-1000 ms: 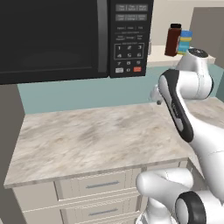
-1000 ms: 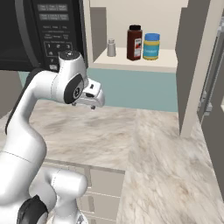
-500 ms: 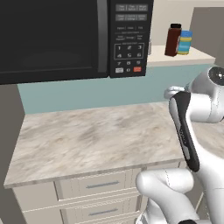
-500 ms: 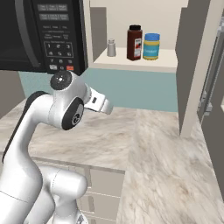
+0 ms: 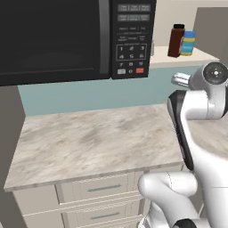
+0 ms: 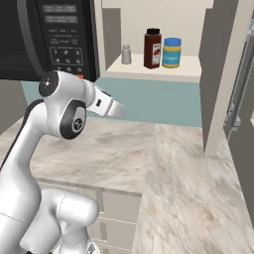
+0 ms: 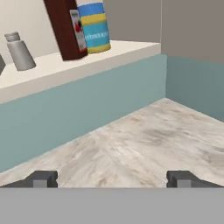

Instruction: Collect the paprika, mayonnaise, and shaker from the cabinet and place them next to the stove.

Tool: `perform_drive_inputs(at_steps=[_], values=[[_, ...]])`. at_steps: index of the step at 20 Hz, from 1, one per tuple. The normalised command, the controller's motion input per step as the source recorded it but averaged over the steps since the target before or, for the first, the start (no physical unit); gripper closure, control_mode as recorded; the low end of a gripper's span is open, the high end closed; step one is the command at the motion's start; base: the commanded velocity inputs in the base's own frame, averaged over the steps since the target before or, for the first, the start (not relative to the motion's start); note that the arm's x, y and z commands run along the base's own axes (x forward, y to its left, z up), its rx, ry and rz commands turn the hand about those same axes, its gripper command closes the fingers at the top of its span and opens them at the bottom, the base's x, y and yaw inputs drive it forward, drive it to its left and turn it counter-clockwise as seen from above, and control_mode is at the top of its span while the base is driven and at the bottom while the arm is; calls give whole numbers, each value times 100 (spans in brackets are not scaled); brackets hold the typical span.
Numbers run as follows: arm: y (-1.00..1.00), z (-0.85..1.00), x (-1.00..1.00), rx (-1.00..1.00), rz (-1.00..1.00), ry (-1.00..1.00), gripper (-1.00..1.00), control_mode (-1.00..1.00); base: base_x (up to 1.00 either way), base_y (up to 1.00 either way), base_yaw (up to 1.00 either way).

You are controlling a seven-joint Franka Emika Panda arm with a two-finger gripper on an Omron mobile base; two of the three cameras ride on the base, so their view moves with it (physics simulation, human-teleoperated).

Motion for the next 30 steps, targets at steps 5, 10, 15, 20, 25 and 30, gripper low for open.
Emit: perform_drive_inputs(at_steps=[5, 10, 15, 20, 25, 30], values=[[-1, 82, -1, 0, -8, -12, -100, -100, 0, 0, 0], [0, 58, 0, 0, -1, -13, -100, -100, 0, 0, 0], [-9, 26, 0, 0, 3, -18, -100, -100, 0, 0, 0], [-10, 1, 1, 0, 8, -13, -100, -100, 0, 0, 0], [3, 0, 0, 0, 3, -1, -100, -100, 0, 0, 0], [1, 0, 2, 0, 0, 0, -100, -100, 0, 0, 0]])
